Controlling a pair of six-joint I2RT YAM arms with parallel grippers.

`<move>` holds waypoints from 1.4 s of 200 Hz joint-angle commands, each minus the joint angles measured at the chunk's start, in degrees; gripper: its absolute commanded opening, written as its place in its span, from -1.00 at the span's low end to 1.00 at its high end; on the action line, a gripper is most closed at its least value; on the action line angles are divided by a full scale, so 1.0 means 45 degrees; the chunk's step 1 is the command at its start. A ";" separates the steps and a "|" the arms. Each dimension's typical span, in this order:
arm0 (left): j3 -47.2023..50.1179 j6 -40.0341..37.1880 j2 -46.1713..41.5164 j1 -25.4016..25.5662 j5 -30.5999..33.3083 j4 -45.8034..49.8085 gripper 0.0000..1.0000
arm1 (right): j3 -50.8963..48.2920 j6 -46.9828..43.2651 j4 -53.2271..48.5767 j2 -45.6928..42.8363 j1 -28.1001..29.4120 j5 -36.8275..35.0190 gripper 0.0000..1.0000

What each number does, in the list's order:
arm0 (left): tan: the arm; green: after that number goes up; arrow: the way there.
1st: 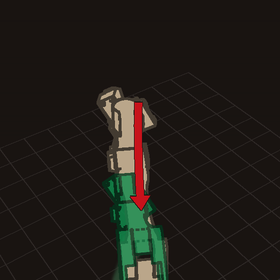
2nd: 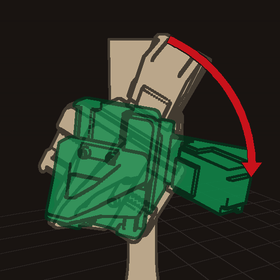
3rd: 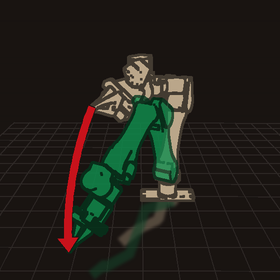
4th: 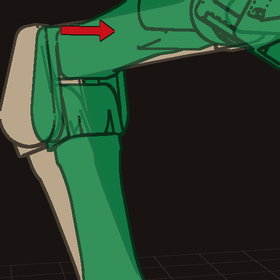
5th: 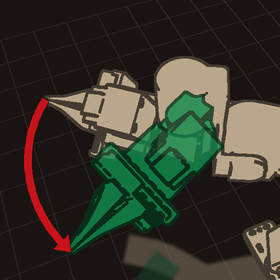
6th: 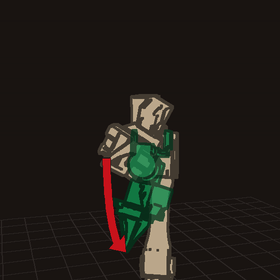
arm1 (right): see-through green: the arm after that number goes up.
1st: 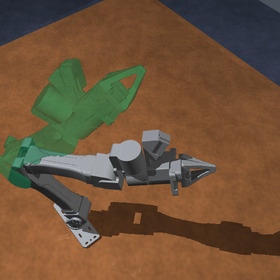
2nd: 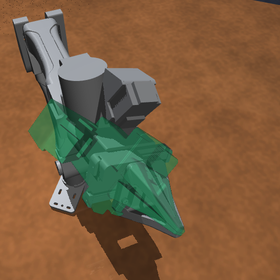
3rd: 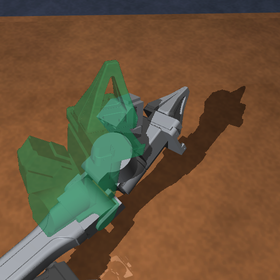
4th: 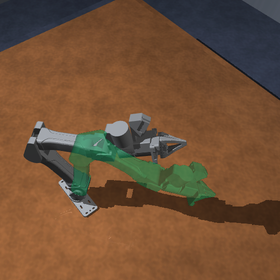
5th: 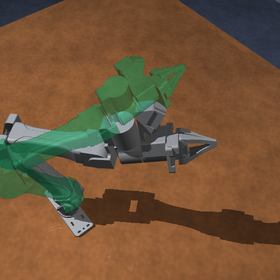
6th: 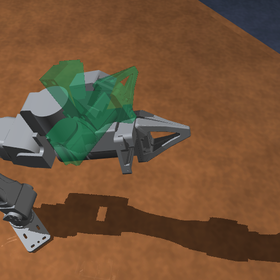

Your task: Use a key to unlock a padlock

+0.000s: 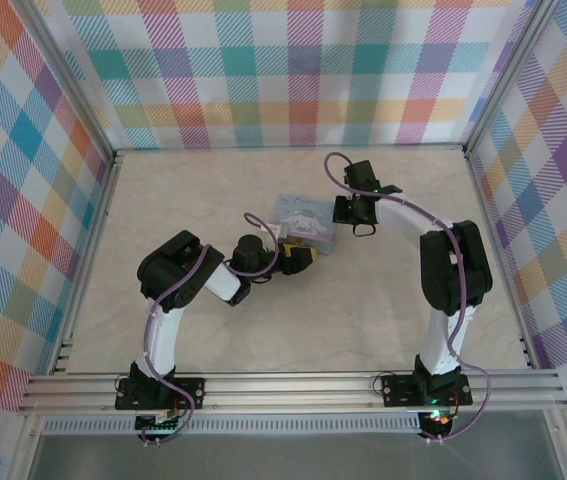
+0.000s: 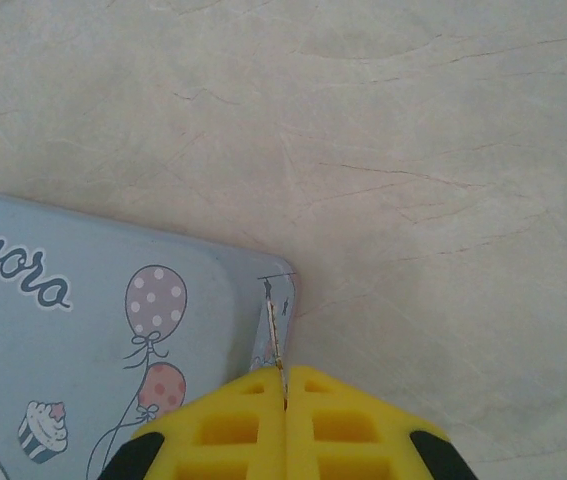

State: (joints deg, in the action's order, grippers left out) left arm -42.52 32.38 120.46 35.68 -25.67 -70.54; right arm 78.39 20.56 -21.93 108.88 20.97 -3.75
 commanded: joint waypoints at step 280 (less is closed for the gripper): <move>0.0675 -0.0392 -0.0506 0.0471 0.1520 0.1560 0.21 | 0.0172 0.0446 0.0290 0.0736 0.1082 0.2337 -1.00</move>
State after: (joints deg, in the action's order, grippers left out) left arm -40.40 29.15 116.77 37.63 -14.55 -64.69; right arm 80.95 22.06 -19.05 111.72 23.22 0.51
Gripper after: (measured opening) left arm 0.625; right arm 0.065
